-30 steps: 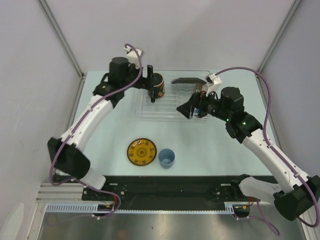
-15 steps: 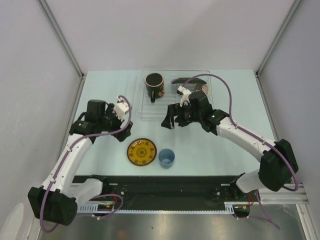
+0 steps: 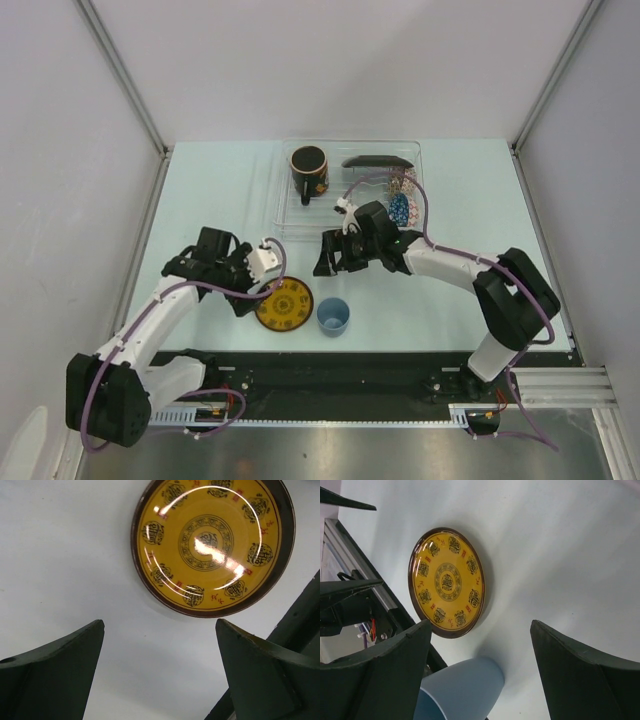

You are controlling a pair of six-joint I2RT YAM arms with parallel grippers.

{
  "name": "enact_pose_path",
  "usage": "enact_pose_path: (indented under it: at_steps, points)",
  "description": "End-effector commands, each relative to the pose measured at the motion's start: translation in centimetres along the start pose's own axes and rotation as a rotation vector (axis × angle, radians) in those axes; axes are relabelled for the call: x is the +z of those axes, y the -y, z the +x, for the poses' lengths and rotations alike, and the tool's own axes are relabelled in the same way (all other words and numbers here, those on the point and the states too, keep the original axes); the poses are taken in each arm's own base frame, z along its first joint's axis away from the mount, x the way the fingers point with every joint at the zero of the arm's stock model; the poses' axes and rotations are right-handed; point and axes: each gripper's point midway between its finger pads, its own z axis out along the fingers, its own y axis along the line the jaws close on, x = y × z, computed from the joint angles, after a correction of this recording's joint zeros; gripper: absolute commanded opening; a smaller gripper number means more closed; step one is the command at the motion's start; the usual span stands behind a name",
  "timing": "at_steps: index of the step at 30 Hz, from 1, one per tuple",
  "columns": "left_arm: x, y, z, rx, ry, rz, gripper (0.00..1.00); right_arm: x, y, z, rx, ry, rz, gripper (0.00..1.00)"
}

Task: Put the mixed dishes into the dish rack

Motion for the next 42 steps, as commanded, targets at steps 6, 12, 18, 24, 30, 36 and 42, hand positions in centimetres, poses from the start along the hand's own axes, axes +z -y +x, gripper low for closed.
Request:
enact_pose_path:
  at_steps: [6,12,18,24,30,36,42]
  points:
    - [1.7,2.8,0.8,0.221,-0.027,0.116,0.99,3.1,-1.4,1.8,0.018,-0.039,-0.073,0.84]
    - [2.3,3.9,2.6,0.257,-0.081,0.184,0.99,4.0,-1.3,2.7,0.042,-0.066,-0.071,0.84]
    - [3.2,3.2,3.7,0.244,-0.114,0.135,0.99,4.6,-0.8,3.7,0.056,-0.098,-0.068,0.84]
    - [4.6,1.8,3.1,0.189,-0.121,0.087,0.99,5.4,-0.6,4.7,0.064,-0.132,-0.090,0.84]
    - [5.7,1.3,1.4,0.154,-0.102,0.089,0.99,6.2,-0.7,5.2,0.090,-0.147,-0.121,0.79]
    - [6.7,1.1,0.0,0.129,-0.086,0.091,1.00,6.7,-1.1,5.5,0.100,-0.160,-0.166,0.75]
    - [7.2,1.3,-1.5,0.124,-0.062,0.100,1.00,6.8,-1.7,5.4,0.105,-0.163,-0.211,0.71]
